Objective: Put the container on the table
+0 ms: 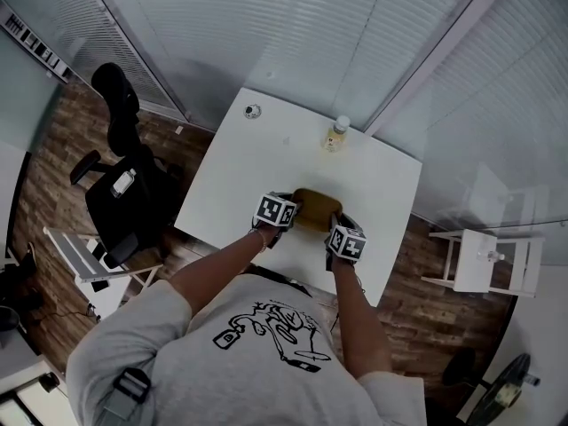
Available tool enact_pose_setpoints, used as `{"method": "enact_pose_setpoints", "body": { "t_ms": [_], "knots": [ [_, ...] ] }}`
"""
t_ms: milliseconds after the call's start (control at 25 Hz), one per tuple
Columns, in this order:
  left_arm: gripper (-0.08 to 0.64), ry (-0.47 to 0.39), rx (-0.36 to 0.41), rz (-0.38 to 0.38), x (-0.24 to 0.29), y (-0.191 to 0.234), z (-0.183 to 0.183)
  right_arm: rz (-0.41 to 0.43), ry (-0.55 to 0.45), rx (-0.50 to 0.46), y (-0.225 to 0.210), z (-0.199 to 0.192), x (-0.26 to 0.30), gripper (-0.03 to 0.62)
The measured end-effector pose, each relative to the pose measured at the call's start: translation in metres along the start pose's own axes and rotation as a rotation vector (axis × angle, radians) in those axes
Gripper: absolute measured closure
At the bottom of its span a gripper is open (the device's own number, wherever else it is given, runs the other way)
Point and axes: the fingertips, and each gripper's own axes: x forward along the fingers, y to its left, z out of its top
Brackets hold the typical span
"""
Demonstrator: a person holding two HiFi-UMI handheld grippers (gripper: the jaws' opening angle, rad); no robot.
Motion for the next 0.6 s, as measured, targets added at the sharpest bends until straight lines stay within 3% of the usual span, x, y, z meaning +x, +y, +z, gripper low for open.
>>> {"method": "enact_pose_setpoints", "body": {
  "t_ms": [600],
  "knots": [
    [0.417, 0.059, -0.063, -0.001, 0.021, 0.017, -0.021, 0.004, 0.07, 0.035, -0.004, -0.026, 0.018, 0.517]
  ]
}}
